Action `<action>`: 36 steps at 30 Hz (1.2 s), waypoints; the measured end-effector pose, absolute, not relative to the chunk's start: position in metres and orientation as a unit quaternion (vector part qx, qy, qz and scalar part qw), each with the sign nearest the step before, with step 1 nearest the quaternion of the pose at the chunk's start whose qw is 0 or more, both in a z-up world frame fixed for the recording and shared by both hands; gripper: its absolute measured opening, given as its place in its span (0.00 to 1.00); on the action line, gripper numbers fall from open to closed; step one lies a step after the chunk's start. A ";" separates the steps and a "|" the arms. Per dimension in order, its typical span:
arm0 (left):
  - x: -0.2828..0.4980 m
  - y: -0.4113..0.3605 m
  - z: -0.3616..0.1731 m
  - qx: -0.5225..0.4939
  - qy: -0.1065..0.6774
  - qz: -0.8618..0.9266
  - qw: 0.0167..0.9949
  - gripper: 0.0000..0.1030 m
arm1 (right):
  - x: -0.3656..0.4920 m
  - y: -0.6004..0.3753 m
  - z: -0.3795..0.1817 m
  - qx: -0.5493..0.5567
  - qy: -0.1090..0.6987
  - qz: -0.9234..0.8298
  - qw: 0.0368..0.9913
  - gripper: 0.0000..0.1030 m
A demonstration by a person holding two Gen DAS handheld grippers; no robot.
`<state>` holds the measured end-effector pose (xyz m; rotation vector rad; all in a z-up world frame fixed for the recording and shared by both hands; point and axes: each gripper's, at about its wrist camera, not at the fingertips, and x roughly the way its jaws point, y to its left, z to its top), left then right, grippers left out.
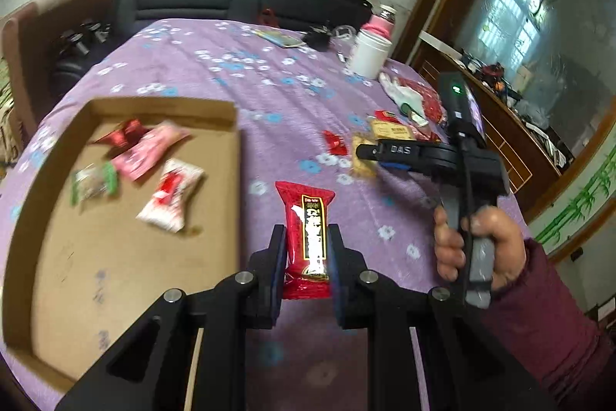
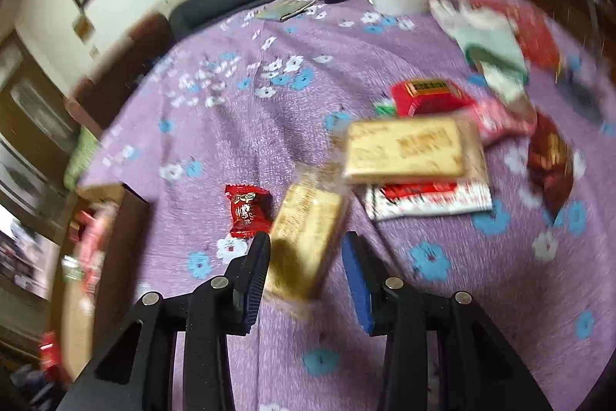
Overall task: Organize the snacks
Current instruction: 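Grasp the red chocolate bar with the left tool while the right grasps the yellow wafer bar, then carry both bars into the cardboard box and open both tools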
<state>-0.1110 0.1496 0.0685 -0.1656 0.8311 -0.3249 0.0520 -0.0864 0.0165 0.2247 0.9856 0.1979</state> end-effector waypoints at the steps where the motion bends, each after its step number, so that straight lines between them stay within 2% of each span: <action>1: -0.116 0.156 0.069 -0.081 0.398 -0.151 0.901 0.19 | 0.053 -0.081 0.017 0.096 0.471 0.087 0.873 0.40; 5: -0.131 0.181 0.072 -0.100 0.389 -0.132 0.906 0.19 | 0.053 -0.063 0.016 0.046 0.474 0.061 0.877 0.39; 10: -0.144 0.208 0.071 -0.118 0.383 -0.111 0.910 0.19 | 0.032 -0.073 0.019 0.061 0.472 0.081 0.876 0.35; 11: -0.146 0.213 0.070 -0.124 0.382 -0.107 0.909 0.19 | 0.028 -0.078 0.020 0.067 0.471 0.085 0.875 0.31; 12: -0.147 0.217 0.069 -0.129 0.382 -0.104 0.909 0.19 | 0.022 -0.084 0.021 0.076 0.470 0.089 0.875 0.22; 13: -0.148 0.221 0.068 -0.134 0.382 -0.101 0.909 0.19 | 0.017 -0.087 0.024 0.080 0.467 0.090 0.876 0.09; 14: -0.149 0.224 0.067 -0.139 0.382 -0.098 0.908 0.19 | 0.013 -0.090 0.026 0.084 0.465 0.093 0.876 0.06; 19: -0.158 0.235 0.061 -0.157 0.383 -0.090 0.906 0.19 | 0.002 -0.104 0.032 0.096 0.449 0.091 0.884 0.07; 21: -0.163 0.237 0.061 -0.158 0.380 -0.087 0.907 0.19 | 0.004 -0.108 0.029 0.122 0.457 0.090 0.876 0.19; 22: -0.164 0.238 0.061 -0.158 0.380 -0.087 0.907 0.19 | 0.008 -0.108 0.027 0.135 0.462 0.094 0.871 0.33; 23: -0.166 0.239 0.061 -0.158 0.380 -0.086 0.907 0.19 | 0.010 -0.106 0.026 0.137 0.464 0.094 0.870 0.40; 28: -0.171 0.241 0.064 -0.158 0.378 -0.080 0.909 0.19 | 0.022 -0.069 0.019 0.068 0.476 0.089 0.873 0.41; 31: -0.174 0.244 0.064 -0.161 0.376 -0.075 0.909 0.19 | 0.020 -0.052 0.018 0.003 0.467 0.067 0.882 0.37; 36: -0.176 0.254 0.062 -0.167 0.376 -0.066 0.909 0.19 | 0.008 -0.078 0.019 0.064 0.463 0.084 0.880 0.34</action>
